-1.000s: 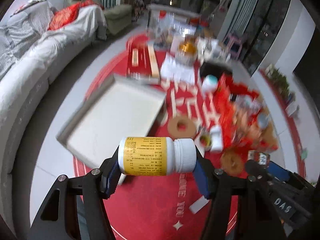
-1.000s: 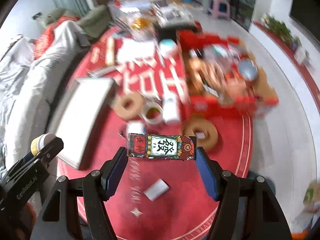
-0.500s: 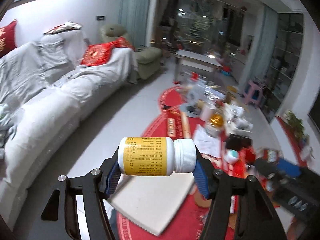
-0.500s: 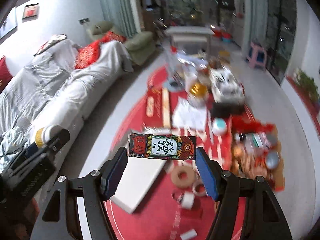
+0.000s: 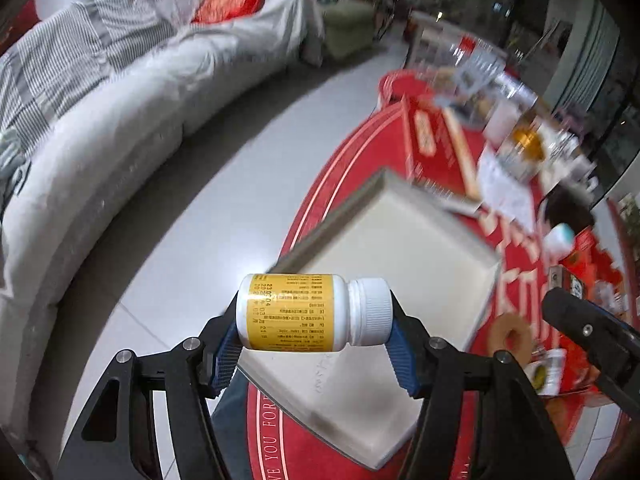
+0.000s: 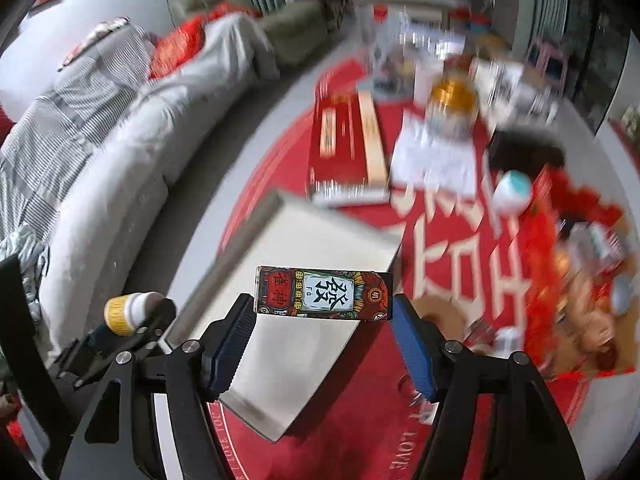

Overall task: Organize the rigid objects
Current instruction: 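Carry the pill bottle and card box with both grippers over the white tray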

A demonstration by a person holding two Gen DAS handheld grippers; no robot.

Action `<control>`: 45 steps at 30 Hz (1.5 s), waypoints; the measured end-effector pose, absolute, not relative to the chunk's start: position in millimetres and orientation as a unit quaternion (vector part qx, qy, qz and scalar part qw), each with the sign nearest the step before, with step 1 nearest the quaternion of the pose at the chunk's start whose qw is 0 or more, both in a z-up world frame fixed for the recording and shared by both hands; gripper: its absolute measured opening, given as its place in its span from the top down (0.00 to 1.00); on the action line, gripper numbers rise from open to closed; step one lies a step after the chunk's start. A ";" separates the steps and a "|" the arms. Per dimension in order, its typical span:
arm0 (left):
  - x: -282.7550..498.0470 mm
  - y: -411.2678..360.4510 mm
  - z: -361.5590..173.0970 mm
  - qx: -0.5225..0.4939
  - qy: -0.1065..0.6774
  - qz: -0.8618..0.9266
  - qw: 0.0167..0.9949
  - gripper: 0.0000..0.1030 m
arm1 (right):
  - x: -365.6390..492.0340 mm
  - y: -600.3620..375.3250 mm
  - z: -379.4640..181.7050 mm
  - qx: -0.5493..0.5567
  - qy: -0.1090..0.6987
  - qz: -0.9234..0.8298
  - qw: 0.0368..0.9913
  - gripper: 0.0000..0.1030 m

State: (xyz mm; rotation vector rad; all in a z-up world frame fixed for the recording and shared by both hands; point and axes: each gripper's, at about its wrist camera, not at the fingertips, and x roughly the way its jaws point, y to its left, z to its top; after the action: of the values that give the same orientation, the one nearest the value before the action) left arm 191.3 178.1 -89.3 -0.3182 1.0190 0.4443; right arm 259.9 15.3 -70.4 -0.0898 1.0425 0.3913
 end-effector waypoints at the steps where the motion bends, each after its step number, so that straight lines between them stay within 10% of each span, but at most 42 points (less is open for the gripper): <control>1: 194.4 177.4 -99.4 -0.147 0.489 0.211 0.834 0.35 | 263.1 16.5 -80.9 -0.043 0.503 0.184 0.844 0.32; 45: 219.1 190.0 -164.0 -0.142 0.535 0.220 0.803 0.35 | 301.2 46.8 -158.6 -0.082 0.556 0.170 0.809 0.32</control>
State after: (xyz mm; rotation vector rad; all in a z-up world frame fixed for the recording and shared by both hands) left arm 219.1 190.0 -164.0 -0.3051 1.1466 0.4713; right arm 301.2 46.8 -158.6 -0.1756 1.1896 0.3641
